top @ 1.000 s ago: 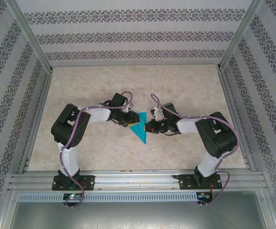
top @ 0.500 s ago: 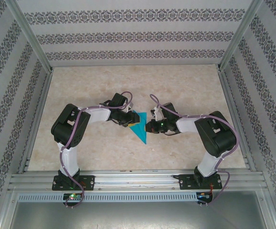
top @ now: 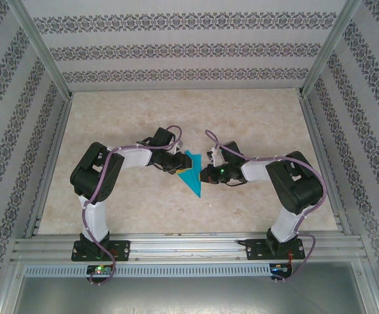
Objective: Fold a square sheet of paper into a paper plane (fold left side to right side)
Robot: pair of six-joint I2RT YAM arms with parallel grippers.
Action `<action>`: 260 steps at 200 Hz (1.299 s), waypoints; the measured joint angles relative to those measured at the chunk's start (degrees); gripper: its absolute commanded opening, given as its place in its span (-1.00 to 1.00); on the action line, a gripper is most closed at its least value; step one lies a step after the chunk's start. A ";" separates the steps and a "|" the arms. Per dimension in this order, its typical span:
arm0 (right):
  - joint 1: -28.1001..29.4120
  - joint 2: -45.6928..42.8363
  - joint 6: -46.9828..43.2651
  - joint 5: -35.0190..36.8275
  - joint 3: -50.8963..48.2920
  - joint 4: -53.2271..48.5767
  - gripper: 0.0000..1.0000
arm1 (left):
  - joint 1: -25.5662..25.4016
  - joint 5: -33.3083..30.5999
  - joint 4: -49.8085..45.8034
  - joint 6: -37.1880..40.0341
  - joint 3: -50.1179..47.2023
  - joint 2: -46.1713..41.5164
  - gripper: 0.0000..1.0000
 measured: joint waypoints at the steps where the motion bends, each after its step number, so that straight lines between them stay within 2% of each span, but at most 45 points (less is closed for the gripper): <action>1: 0.00 0.00 -0.04 0.00 0.00 -0.02 -1.00 | 0.00 0.00 0.00 0.00 0.00 0.00 -0.18; 96: 0.85 0.81 -1.53 2.12 3.26 -5.97 -1.00 | -0.33 0.68 0.26 -0.04 0.09 -0.63 0.08; 129: 1.11 0.94 -1.68 2.69 3.91 -7.19 -1.00 | -0.46 -1.75 -1.75 0.15 -0.04 -2.51 0.10; 144: 1.14 0.96 -1.68 2.86 4.02 -7.45 -1.00 | -0.46 -2.69 -2.73 0.39 -0.04 -4.04 0.00; 169: 1.14 0.96 -1.68 3.08 4.15 -7.82 -1.00 | -0.42 -2.86 -2.73 1.31 -0.04 -5.70 -0.41; 185: 1.25 0.96 -1.66 3.30 4.28 -8.07 -1.00 | -0.44 -2.08 -2.71 1.31 0.00 -5.62 -0.58; 216: 1.42 0.96 -1.66 3.72 4.50 -8.48 -1.00 | -0.46 0.92 -2.25 1.31 1.57 -3.21 -0.72; 260: 1.62 0.96 -1.66 4.33 4.90 -9.22 -1.00 | -0.96 4.00 -1.05 1.33 3.74 0.92 -0.78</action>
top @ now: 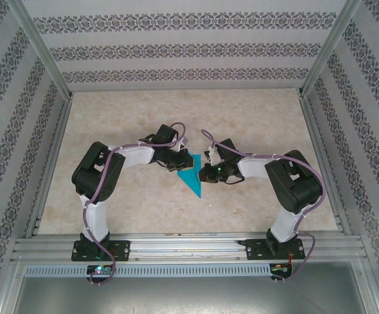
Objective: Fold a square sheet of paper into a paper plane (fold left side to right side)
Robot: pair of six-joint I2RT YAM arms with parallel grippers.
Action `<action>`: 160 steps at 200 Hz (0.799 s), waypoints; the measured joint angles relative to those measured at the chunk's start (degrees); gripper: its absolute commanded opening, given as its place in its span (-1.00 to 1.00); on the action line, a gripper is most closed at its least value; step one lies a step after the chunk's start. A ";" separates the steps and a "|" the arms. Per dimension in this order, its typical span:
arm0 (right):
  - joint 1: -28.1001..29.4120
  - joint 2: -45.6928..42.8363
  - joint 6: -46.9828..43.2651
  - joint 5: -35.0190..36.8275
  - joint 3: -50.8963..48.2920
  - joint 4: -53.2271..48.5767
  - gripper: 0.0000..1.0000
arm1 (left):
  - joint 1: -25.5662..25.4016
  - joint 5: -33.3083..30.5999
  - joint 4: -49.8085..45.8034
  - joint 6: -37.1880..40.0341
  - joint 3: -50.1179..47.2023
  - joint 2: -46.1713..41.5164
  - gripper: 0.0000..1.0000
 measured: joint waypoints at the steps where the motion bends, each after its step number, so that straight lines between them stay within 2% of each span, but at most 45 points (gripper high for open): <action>1: 0.02 0.00 0.00 0.00 0.00 -0.02 -1.00 | -0.02 0.02 0.00 0.00 0.00 0.02 -0.78; 38: 0.61 0.42 -0.11 0.85 1.03 -0.79 -1.00 | -0.22 1.11 0.09 0.24 0.90 1.88 -0.79; 160: 1.14 0.87 -2.21 2.95 2.89 -3.30 -1.00 | -0.15 -1.68 -0.33 2.16 0.96 3.82 -0.83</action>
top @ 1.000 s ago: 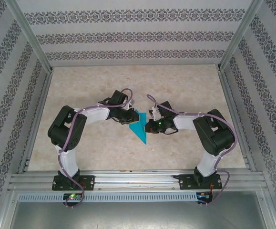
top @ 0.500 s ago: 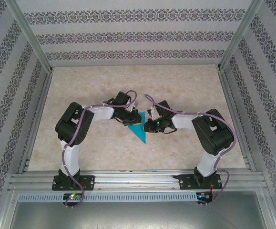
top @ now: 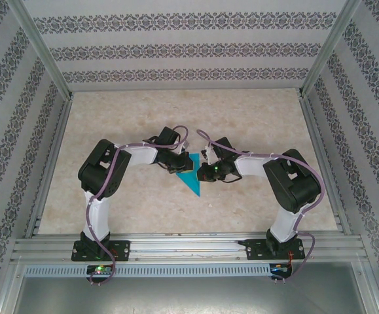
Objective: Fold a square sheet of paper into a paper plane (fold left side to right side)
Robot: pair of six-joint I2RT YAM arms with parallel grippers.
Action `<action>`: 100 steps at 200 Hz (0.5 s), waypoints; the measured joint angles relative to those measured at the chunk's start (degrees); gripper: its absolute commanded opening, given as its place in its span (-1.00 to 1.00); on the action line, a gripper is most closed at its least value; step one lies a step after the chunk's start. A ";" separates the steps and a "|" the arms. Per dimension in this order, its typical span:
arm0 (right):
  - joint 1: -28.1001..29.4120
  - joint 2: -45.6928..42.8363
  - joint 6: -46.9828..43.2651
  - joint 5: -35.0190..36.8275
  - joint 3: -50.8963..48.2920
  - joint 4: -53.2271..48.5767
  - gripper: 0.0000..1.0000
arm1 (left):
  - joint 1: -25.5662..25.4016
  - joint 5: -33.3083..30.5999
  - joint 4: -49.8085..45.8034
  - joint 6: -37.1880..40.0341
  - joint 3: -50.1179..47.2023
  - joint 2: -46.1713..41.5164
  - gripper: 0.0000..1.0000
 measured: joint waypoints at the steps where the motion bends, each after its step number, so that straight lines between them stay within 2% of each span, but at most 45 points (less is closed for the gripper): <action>1: 0.00 0.00 0.00 0.00 0.00 0.00 -1.00 | 0.00 0.00 0.00 0.00 0.00 0.00 -0.83; 82: -0.02 -0.09 -0.17 -0.22 0.22 -0.22 -1.00 | 0.04 0.13 1.36 0.00 -0.98 -0.13 -0.92; 100: -0.02 -0.20 -0.15 -0.22 0.22 -0.24 -0.89 | 0.04 0.13 1.70 0.00 -1.16 -0.15 -0.93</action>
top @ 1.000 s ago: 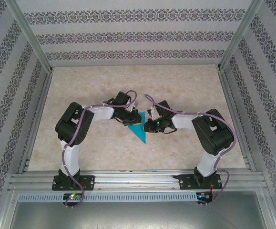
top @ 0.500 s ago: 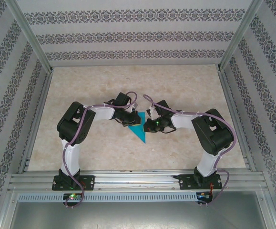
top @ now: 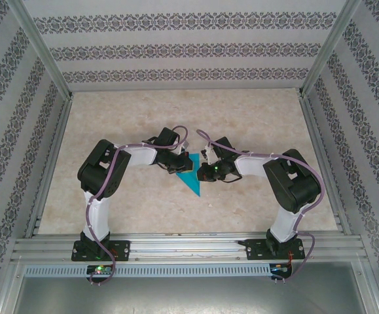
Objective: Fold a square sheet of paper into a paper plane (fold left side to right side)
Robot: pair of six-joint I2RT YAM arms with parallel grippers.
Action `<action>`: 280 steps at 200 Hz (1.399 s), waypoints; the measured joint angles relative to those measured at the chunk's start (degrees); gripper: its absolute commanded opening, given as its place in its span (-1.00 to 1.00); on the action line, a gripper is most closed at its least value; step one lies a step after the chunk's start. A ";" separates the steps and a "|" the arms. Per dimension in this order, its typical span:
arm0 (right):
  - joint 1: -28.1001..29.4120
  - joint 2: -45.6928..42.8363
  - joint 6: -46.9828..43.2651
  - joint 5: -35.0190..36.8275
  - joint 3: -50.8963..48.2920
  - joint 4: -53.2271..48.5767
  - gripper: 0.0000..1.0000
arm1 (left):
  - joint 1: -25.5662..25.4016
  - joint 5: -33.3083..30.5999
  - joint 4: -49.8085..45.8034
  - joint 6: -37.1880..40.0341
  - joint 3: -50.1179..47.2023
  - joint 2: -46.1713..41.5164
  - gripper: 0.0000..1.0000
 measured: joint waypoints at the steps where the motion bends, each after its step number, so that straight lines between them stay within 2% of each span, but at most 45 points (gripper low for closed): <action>1: 0.00 0.00 0.02 0.00 0.00 0.00 -0.89 | 0.00 0.00 0.00 0.00 -0.02 0.00 -0.93; 44: -0.26 -1.11 1.27 0.09 0.02 -0.87 -0.58 | 0.00 0.02 0.28 -0.02 -0.13 0.00 -0.95; 73: -1.38 -4.13 2.38 -0.22 0.00 -1.29 -0.30 | 0.00 0.15 0.66 -0.02 -0.33 -0.02 -0.96; 96: -2.80 -7.78 3.26 -1.31 -0.09 -1.25 -0.25 | 0.00 0.20 0.72 -0.02 -0.37 -0.02 -0.96; 104: -3.26 -9.05 3.28 -1.73 -0.28 -1.25 -0.30 | 0.00 0.20 0.79 -0.02 -0.39 -0.04 -0.96; 139: -3.76 -12.13 4.28 -5.88 -2.19 -1.01 -0.87 | 0.00 0.17 0.85 -0.02 -0.46 -0.09 -0.96; 153: -2.93 -12.02 5.33 -8.35 -3.23 -0.81 -1.00 | 0.00 0.17 0.87 -0.02 -0.48 -0.09 -0.96; 205: 2.19 -7.78 8.26 -13.11 -4.83 1.38 -1.00 | 0.00 0.15 1.03 -0.02 -0.59 -0.13 -0.96; 280: 2.64 -4.76 9.11 -13.27 -6.60 2.73 -1.00 | 0.00 0.04 1.05 -0.02 -0.61 -0.15 -0.96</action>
